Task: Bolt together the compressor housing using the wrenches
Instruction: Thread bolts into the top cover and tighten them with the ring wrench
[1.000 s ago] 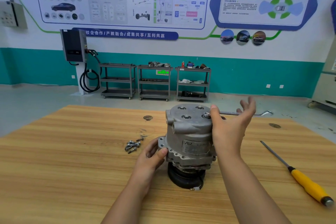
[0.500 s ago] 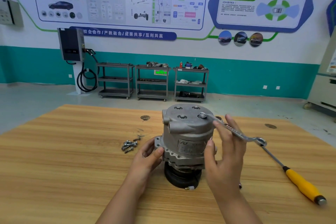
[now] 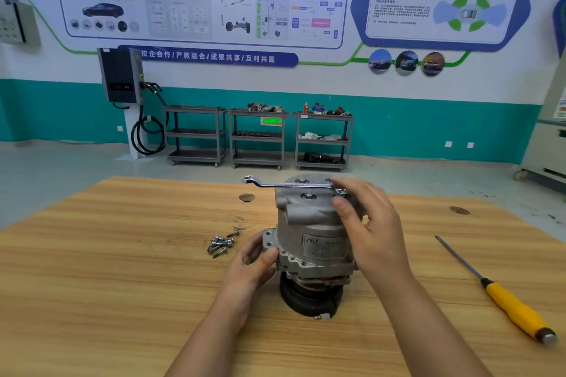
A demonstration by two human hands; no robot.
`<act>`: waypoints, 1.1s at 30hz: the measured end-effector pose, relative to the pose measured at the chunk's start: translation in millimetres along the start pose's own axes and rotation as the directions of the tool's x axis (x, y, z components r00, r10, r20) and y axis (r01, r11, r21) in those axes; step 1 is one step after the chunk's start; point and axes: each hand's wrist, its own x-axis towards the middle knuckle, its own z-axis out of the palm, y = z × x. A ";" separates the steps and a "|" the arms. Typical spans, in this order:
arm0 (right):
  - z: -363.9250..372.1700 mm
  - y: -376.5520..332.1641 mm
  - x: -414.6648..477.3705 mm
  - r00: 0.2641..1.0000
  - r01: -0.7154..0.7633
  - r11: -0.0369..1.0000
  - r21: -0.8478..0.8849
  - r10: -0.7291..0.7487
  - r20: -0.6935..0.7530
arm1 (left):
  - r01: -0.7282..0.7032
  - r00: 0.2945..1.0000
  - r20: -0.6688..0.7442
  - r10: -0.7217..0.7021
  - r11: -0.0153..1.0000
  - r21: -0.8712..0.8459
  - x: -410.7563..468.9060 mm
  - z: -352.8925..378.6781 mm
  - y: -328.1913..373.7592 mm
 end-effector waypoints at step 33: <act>21.8 6.7 -11.9 0.960 -0.024 0.999 0.031 0.032 -0.278 | 0.016 1.000 -0.010 -0.016 1.000 0.018 3.3 -4.7 -5.7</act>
